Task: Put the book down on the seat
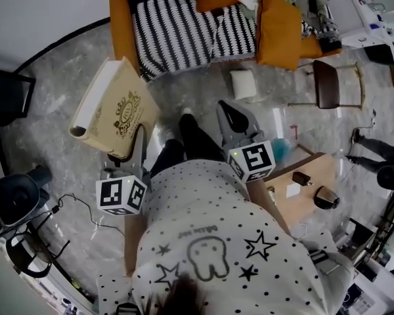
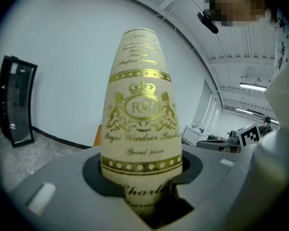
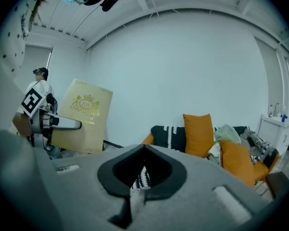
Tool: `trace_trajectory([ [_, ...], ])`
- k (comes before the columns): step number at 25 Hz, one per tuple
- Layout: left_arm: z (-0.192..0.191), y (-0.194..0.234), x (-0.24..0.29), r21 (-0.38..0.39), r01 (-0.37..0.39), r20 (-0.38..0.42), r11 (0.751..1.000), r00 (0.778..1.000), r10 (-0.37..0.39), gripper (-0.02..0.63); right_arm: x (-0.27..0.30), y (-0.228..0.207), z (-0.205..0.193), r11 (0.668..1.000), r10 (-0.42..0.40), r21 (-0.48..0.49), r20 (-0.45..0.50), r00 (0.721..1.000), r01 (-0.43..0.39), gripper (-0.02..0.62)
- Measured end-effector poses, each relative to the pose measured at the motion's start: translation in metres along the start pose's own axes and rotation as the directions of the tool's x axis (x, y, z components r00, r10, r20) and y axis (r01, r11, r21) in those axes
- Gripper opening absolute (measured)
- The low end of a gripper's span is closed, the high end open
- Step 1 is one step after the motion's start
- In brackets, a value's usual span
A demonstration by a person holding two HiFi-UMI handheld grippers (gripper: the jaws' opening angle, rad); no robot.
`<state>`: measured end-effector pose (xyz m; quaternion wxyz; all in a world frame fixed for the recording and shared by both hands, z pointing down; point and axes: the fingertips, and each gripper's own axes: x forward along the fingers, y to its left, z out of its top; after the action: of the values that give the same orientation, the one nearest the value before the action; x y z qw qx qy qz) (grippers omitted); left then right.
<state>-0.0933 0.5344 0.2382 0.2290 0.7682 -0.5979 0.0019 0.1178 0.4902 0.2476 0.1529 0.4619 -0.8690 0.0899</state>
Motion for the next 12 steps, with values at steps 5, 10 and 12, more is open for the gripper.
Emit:
trace_trajectory([
  [5, -0.002, 0.0, 0.0, -0.001, -0.026, 0.009, 1.0, 1.0, 0.026, 0.225, 0.004, -0.008, -0.002, 1.0, 0.014, -0.008, -0.003, 1.0, -0.014, 0.002],
  [10, 0.012, -0.004, 0.029, 0.001, -0.052, 0.018, 0.999, 0.998, 0.052, 0.225, 0.025, -0.036, 0.003, 1.0, 0.027, -0.003, -0.006, 1.0, -0.027, 0.002],
  [12, 0.024, -0.01, 0.058, 0.008, -0.059, 0.016, 0.998, 0.998, 0.058, 0.225, 0.041, -0.063, 0.013, 1.0, 0.026, 0.006, -0.001, 1.0, -0.026, 0.002],
])
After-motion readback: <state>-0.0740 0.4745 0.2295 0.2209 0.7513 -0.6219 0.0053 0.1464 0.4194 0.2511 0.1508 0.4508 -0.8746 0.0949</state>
